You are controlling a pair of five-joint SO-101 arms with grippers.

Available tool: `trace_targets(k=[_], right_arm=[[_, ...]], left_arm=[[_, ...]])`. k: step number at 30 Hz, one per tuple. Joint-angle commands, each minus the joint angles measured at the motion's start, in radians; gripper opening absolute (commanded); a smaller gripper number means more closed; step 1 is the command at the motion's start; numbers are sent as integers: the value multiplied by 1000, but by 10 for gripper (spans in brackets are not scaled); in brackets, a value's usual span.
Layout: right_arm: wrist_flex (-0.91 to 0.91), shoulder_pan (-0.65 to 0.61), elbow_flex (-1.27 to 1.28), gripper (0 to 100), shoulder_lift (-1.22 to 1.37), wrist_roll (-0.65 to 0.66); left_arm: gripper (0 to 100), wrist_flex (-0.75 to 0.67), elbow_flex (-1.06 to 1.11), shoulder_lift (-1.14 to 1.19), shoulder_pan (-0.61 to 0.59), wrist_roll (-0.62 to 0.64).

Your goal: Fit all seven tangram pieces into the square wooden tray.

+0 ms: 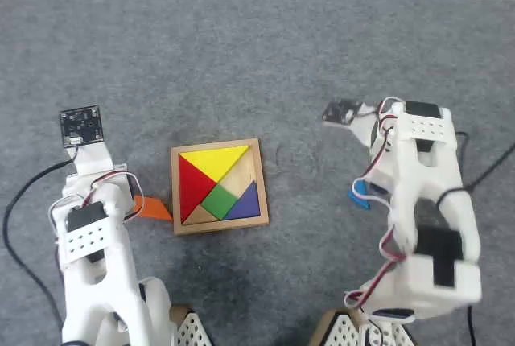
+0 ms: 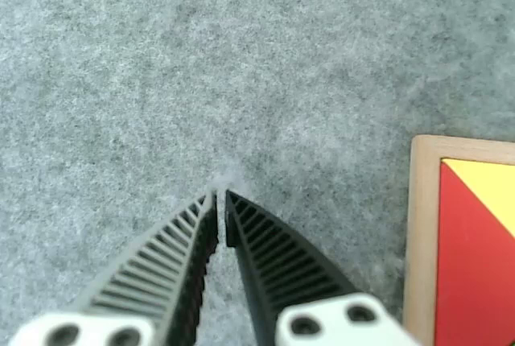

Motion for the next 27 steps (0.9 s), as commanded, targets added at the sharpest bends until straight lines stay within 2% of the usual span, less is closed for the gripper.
trace_targets(k=[1, 3, 6, 12, 18, 27], right_arm=[[13, -51, 21, 107, -116, -203], [10, -97, 48, 165, -107, -339], [-25, -173, 81, 184, -67, -508], [-147, -240, 86, 191, 59, -715], [-179, -236, 86, 251, 148, -756], [-168, -232, 92, 248, 156, -729]], left_arm=[[16, -23, -13, -35, 9, -12], [16, -23, -13, -35, 9, -12], [16, -23, -13, -35, 9, -12], [16, -23, -12, -35, 9, -12], [16, -23, -12, -37, 9, -12], [16, -23, -12, -37, 9, -14]])
